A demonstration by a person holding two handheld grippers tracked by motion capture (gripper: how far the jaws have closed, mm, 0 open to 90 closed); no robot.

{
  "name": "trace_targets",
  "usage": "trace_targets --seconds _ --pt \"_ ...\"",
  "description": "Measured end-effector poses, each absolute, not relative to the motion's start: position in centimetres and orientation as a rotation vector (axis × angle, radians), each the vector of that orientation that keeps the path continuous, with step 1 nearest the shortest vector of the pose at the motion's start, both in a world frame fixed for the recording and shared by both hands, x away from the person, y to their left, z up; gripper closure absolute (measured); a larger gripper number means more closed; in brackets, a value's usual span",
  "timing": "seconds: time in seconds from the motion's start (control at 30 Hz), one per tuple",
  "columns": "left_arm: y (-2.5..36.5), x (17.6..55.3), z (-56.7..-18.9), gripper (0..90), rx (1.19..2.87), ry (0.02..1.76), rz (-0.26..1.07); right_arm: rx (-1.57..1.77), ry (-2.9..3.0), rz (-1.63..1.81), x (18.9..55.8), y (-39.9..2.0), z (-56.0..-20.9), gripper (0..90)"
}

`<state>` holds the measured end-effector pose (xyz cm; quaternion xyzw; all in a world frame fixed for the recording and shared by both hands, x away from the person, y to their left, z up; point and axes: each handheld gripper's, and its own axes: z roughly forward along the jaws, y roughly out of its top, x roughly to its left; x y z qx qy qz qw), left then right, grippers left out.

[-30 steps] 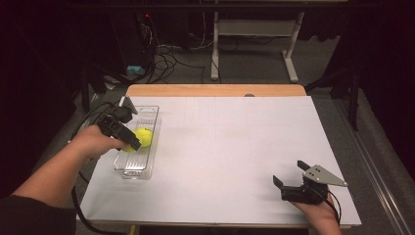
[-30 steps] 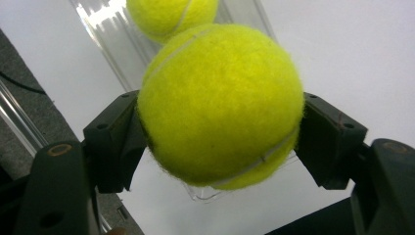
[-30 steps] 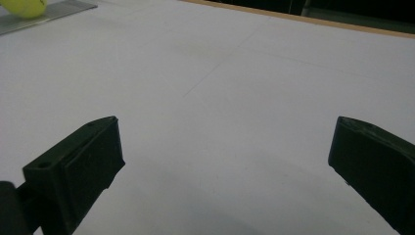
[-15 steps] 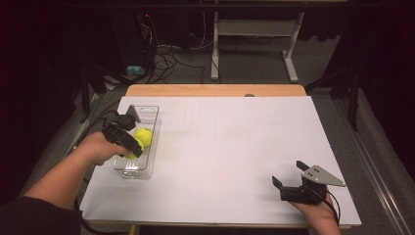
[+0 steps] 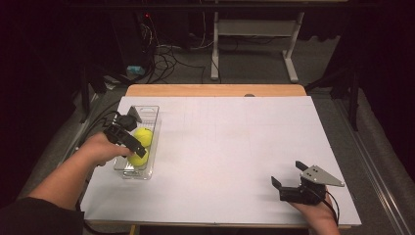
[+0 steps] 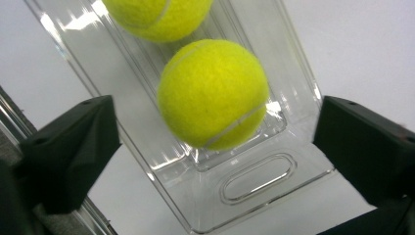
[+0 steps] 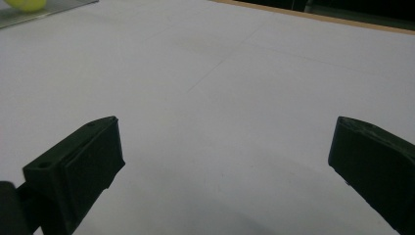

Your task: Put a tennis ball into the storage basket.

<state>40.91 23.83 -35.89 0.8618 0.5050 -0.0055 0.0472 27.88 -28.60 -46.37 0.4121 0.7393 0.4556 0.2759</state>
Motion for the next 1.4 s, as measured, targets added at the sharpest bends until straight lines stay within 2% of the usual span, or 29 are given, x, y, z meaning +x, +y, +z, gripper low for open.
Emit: trace_targets --seconds 0.27,0.63,1.0,1.2,1.3,1.4 --pt "22.2 40.5 -35.3 1.4 2.637 1.491 -0.003 1.105 1.985 1.223 27.8 -28.6 -46.3 0.0" --pt "15.8 40.3 -36.0 0.5 2.708 1.312 -0.038 1.097 1.988 1.225 27.8 -28.5 -46.3 0.0" --pt "10.4 39.0 -37.6 0.0 2.680 1.139 -0.054 1.105 1.978 1.237 27.8 -28.7 -46.1 0.0" --pt "9.0 37.8 -39.7 0.0 2.594 1.093 -0.002 1.098 1.980 1.241 27.7 -28.6 -46.1 0.0" --pt "8.9 37.4 -40.7 0.0 2.515 1.091 -0.018 1.091 1.987 1.242 27.6 -28.4 -46.1 0.0" --pt "9.0 36.8 -41.5 0.0 2.435 1.075 0.051 1.090 1.989 1.240 27.6 -28.3 -46.1 0.0"
